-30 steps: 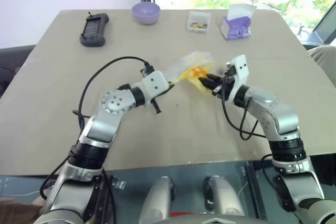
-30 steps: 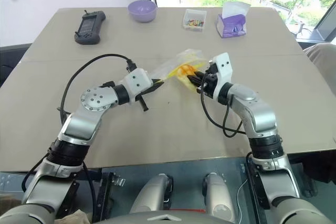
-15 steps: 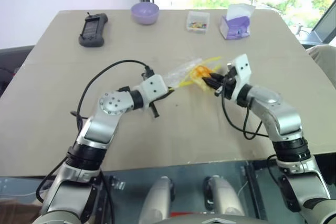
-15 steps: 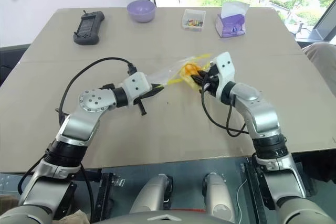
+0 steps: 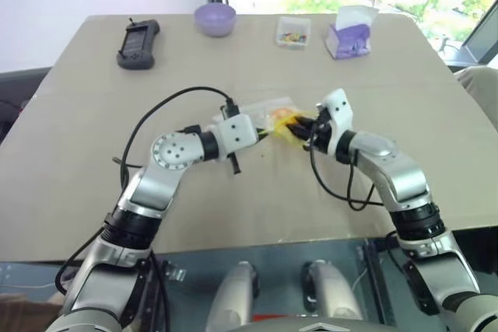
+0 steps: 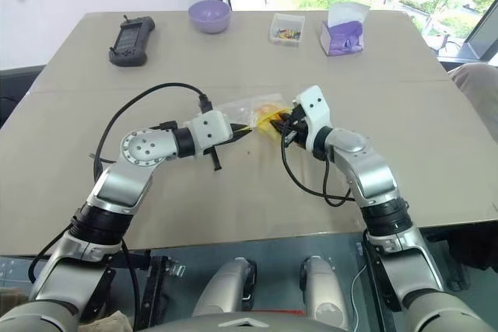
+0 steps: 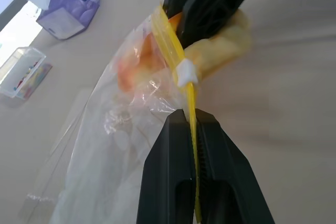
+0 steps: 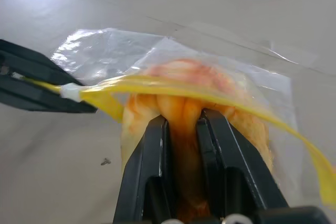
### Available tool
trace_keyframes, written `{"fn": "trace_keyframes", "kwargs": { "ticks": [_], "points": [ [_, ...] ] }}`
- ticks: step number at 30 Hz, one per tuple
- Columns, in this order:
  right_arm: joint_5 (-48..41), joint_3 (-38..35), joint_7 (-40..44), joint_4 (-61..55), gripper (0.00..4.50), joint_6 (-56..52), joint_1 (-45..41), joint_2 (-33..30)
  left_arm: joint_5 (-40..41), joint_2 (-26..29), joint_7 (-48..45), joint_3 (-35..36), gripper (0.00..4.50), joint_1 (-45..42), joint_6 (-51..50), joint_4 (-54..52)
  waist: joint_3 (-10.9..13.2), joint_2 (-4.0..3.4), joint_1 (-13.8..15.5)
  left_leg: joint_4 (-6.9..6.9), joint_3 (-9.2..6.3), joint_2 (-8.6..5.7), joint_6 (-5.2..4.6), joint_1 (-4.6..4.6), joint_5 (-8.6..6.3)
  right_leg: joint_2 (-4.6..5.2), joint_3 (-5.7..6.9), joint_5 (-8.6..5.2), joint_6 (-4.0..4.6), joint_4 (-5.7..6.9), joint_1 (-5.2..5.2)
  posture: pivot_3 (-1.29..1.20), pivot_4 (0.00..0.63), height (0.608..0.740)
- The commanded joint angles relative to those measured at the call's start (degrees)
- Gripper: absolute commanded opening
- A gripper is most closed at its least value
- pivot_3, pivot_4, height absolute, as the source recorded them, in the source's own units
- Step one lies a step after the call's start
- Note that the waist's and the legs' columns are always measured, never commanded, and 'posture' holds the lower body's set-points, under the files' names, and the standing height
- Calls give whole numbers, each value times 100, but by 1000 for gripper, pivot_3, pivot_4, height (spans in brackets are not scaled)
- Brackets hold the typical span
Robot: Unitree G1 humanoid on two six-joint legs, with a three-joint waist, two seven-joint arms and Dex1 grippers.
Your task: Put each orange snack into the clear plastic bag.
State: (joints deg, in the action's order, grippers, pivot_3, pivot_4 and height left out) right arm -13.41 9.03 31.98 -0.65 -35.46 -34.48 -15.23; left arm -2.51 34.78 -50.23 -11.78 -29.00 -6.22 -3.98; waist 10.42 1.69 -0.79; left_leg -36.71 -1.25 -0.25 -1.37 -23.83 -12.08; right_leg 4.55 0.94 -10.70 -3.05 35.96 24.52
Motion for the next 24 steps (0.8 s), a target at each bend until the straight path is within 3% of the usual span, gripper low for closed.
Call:
{"fn": "trace_keyframes", "kwargs": {
  "ticks": [1,14,19,24],
  "points": [
    [-586,-586,-122,-163,705,-371,-202,291,6,121,-91,38,0,64,229,-81,1,-1,-7,1,1,1,0,0,0,-1,-1,0,0,0,1,0,150,740],
    [-1474,-1596,-471,7,705,-1030,-328,594,155,151,-147,128,0,54,103,-80,1,-2,-9,1,1,2,0,0,0,-1,-1,0,0,1,1,0,150,740],
    [-31,-175,-454,-108,705,164,-156,160,174,30,-94,92,0,-104,52,-65,2,-3,-13,1,2,1,0,0,0,-1,-1,0,0,2,1,0,150,740],
    [517,387,-484,-43,705,682,-182,188,113,-82,-65,31,0,-165,110,-16,1,-3,-21,1,3,1,0,0,0,-2,-1,0,0,1,2,0,150,740]
  ]
}}
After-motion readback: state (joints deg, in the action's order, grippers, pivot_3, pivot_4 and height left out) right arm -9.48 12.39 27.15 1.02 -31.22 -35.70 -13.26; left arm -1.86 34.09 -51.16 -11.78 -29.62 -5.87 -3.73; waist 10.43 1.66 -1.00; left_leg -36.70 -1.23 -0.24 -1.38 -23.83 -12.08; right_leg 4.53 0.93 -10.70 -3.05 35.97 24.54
